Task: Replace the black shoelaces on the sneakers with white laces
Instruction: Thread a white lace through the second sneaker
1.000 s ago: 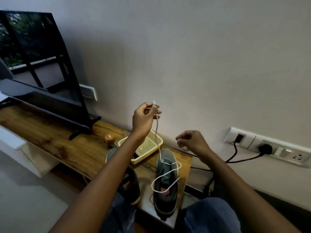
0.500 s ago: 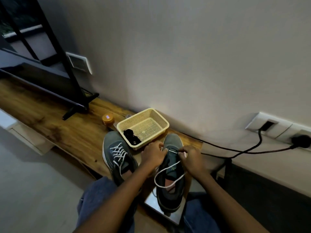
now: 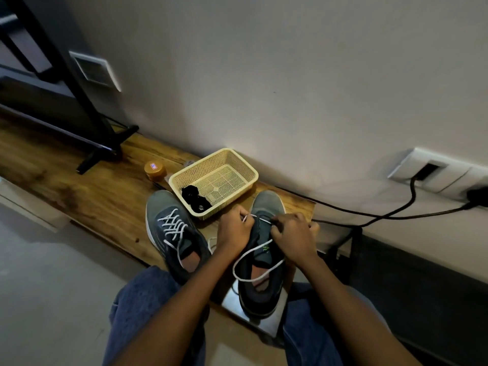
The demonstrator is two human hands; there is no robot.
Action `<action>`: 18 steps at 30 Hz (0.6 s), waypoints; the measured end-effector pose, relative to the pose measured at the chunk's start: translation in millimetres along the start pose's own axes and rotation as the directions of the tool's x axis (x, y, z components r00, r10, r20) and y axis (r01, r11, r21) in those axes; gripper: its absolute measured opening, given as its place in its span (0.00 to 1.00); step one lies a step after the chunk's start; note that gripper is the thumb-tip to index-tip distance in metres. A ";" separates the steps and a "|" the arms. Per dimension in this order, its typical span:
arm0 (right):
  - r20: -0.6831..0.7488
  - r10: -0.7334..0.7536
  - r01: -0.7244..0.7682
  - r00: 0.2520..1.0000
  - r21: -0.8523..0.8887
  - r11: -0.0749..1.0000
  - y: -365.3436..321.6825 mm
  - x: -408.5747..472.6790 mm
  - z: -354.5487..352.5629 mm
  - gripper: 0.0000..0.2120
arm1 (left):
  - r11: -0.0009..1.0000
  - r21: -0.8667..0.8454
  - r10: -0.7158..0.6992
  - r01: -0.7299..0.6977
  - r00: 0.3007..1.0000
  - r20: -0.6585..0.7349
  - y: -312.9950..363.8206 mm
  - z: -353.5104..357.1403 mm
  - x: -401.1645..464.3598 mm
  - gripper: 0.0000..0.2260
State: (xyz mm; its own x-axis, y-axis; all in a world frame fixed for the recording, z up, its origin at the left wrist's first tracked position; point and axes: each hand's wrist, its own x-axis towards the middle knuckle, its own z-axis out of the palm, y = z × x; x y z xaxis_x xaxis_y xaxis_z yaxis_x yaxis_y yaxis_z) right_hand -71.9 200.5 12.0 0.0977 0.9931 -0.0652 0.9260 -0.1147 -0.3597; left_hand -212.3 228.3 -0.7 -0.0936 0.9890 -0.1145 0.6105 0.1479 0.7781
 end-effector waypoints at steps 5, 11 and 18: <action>0.018 0.038 -0.038 0.999 0.013 0.999 0.0 -1.3 0.0 0.17 | 0.985 -0.146 -0.090 0.092 0.996 0.018 -3.5 -2.2 2.8 0.10; 0.030 0.075 -0.076 0.997 0.029 0.997 -2.7 -2.2 -0.8 0.17 | 0.872 -0.426 -0.262 0.243 0.965 0.014 -10.0 0.5 3.2 0.05; 0.012 0.082 -0.082 0.997 0.047 0.995 -1.3 -1.2 1.2 0.15 | 0.736 -0.590 -0.310 0.334 0.940 0.145 -5.3 -7.7 3.1 0.07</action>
State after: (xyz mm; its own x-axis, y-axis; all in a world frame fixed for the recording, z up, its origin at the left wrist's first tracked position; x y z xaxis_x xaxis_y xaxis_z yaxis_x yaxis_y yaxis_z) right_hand -73.6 199.5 11.4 0.1685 0.9800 -0.1055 0.8965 -0.1969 -0.3969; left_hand -221.9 230.6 -0.5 -0.1627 0.8840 -0.4383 -0.0459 0.4370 0.8983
